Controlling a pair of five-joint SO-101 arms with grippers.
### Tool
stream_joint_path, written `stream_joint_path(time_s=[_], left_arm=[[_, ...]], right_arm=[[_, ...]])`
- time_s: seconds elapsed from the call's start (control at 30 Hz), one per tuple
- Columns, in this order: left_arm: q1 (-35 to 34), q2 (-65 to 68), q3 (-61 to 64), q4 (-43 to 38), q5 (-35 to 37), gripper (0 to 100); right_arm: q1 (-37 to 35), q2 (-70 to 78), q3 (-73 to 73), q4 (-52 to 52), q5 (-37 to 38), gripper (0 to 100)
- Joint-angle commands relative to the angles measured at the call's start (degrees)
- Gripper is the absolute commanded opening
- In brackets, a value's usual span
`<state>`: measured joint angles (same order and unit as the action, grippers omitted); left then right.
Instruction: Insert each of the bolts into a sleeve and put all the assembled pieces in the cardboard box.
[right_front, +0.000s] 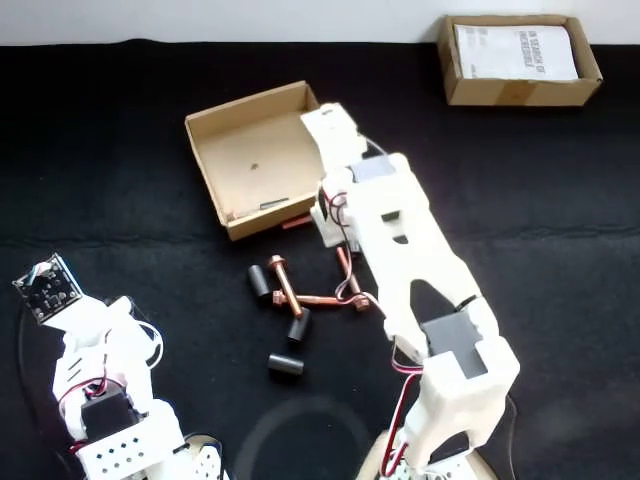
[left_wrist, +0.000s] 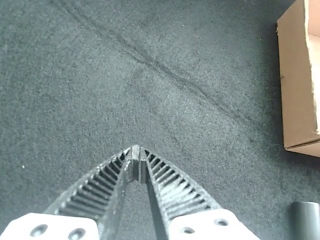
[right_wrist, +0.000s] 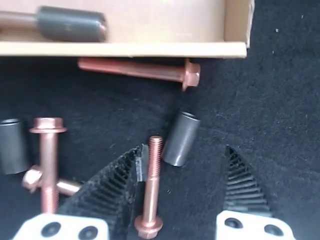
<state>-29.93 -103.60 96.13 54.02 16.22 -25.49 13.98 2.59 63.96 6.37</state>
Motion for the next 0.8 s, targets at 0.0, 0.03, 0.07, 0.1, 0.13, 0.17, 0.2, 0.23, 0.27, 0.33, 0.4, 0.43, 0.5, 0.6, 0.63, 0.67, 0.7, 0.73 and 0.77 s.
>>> stream_joint_path(time_s=[0.0, 0.03, 0.07, 0.1, 0.13, 0.17, 0.2, 0.23, 0.27, 0.33, 0.4, 0.43, 0.5, 0.6, 0.63, 0.67, 0.7, 0.73, 0.77], left_arm=[[0.66, -0.40, 0.92, 0.26, 0.09, 3], [0.66, -0.40, 0.92, 0.18, 0.09, 3], [0.66, -0.40, 0.92, 0.09, 0.09, 4], [0.66, -0.40, 0.92, 0.09, 0.09, 4], [0.66, -0.40, 0.92, 0.09, 0.09, 4], [0.57, -0.40, 0.92, 0.09, 0.09, 4], [0.57, -0.40, 0.92, 0.00, 0.09, 4], [0.57, -0.40, 0.92, 0.00, 0.09, 4], [0.57, -0.40, 0.92, 0.00, 0.09, 3], [0.57, -0.40, 0.92, 0.00, 0.09, 3], [0.57, -0.40, 0.92, 0.09, 0.09, 3], [0.57, -0.48, 0.92, 0.09, 0.09, 3], [0.57, -0.48, 0.92, 0.18, 0.09, 3], [0.57, -0.57, 0.92, 0.18, 0.09, 3], [0.57, -0.57, 0.92, 0.26, 0.09, 3], [0.57, -0.57, 0.92, 0.26, 0.09, 3], [0.57, -0.57, 0.92, 0.26, 0.09, 3], [0.57, -0.57, 0.92, 0.26, 0.09, 3], [0.57, -0.57, 0.92, 0.26, 0.09, 3]], right_arm=[[1.19, -3.38, 2.15, -3.21, 1.14, 21.6], [1.19, -3.38, 2.86, -3.56, 1.23, 21.6], [1.19, -3.38, 3.65, -3.91, 1.14, 21.6], [1.19, -3.38, 4.44, -4.26, 1.05, 21.6], [1.10, -3.38, 5.23, -4.97, 1.05, 21.6], [1.10, -3.38, 5.93, -5.93, 1.05, 21.6], [1.10, -3.38, 6.64, -7.16, 1.05, 21.6], [1.10, -3.38, 7.34, -8.31, 1.23, 21.6], [1.10, -3.38, 7.96, -9.36, 1.23, 21.6], [1.10, -3.12, 9.10, -11.12, 1.05, 21.6], [1.10, -1.19, 9.27, -11.91, 1.05, 21.0], [1.19, 0.40, 9.19, -12.09, 1.05, 19.3], [1.27, 3.74, 8.22, -12.35, 0.97, 13.8], [1.27, 8.66, 4.97, -12.26, 0.97, 2.9], [1.27, 9.98, 3.82, -12.18, 0.97, 0.3], [1.36, 11.03, 3.03, -12.00, 0.97, 0.8], [1.36, 11.65, 2.15, -10.86, 0.97, 0.9], [1.36, 11.82, 1.19, -9.27, 0.97, 0.7], [1.27, 11.91, 0.22, -7.69, 0.97, 0.7]])
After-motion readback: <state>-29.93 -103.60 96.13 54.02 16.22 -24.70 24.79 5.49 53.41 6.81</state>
